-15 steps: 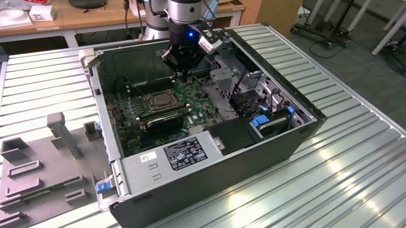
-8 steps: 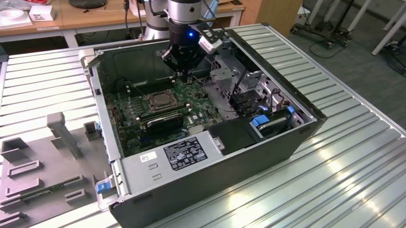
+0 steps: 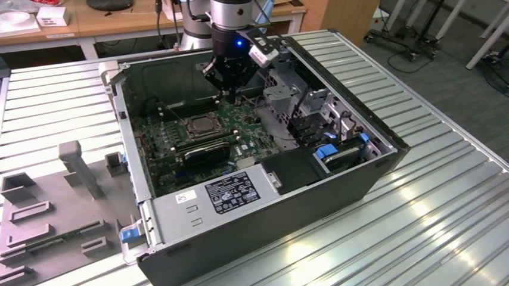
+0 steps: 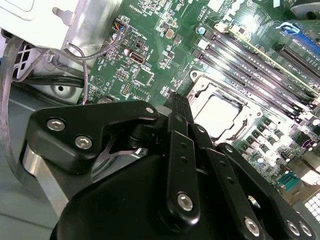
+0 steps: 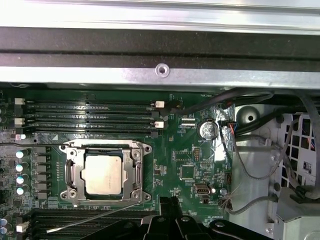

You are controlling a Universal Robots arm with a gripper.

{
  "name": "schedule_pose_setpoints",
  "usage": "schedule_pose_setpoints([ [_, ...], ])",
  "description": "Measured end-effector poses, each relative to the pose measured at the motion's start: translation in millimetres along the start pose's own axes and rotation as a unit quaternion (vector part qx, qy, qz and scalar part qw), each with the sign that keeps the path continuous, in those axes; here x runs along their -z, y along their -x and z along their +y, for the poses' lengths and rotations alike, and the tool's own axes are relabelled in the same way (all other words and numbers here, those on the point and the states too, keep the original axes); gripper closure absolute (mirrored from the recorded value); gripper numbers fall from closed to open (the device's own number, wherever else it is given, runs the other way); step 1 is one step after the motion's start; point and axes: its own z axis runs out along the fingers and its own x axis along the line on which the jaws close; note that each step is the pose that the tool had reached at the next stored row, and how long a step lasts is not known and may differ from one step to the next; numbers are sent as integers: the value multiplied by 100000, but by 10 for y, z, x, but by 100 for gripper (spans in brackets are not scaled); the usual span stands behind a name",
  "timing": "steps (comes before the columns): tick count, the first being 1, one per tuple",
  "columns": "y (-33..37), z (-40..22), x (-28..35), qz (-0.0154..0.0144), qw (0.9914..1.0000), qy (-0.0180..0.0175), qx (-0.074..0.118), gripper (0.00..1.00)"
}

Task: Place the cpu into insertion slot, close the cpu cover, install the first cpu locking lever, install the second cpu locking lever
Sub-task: 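Install the first cpu locking lever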

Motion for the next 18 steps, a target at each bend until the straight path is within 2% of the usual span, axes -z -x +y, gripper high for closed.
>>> schedule_pose_setpoints([
  [18, 0, 0, 0, -163, 99998, -642, -5, 89],
])
